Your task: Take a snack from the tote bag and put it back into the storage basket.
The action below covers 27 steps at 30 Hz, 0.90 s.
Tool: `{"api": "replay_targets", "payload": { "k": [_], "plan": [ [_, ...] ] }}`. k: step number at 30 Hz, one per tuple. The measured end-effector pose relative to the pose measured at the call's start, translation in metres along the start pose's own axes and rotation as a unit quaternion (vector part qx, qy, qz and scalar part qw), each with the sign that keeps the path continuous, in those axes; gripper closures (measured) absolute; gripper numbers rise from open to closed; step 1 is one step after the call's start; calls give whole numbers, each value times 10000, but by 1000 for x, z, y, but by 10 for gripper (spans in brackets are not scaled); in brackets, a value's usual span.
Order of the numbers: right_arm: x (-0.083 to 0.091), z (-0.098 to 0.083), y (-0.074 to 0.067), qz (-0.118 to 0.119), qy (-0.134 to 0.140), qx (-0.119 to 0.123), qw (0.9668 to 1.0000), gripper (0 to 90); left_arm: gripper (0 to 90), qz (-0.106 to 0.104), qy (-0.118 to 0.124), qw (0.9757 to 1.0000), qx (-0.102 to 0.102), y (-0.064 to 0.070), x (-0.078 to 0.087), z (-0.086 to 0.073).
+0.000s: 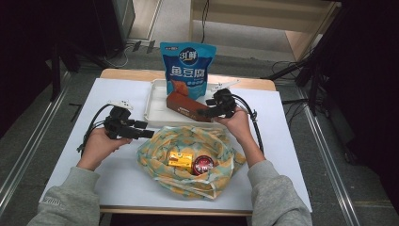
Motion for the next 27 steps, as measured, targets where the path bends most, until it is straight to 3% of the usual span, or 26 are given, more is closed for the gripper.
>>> {"api": "replay_targets", "payload": {
  "k": [4,9,17,18,21,27],
  "plan": [
    [3,4,-11,53,97,91,9999,362,371,1,0,10000,-15,0,0,0],
    [0,3,-22,229,25,62,9997,455,371,7,-4,10000,9,0,1,0],
    [-6,1,-27,233,108,25,9997,599,372,21,17,10000,-1,0,2,0],
    [-8,-1,-29,221,91,35,9997,671,372,24,37,10000,13,0,2,0],
    [-12,-3,-32,232,21,81,9997,763,372,31,39,10000,5,-1,2,0],
    [-22,-8,-33,242,-161,82,9995,894,373,30,19,10000,-16,0,1,0]
  ]
}}
Point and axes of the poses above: each handheld gripper's, and its own axes: x roughly backward along the jaws, z roughly out of its top, y roughly to its right, the point moved 7 cm from there along -x, roughly forward along the jaws, and after that the axes turned 9 degrees about -x, right-handed, at the moved point
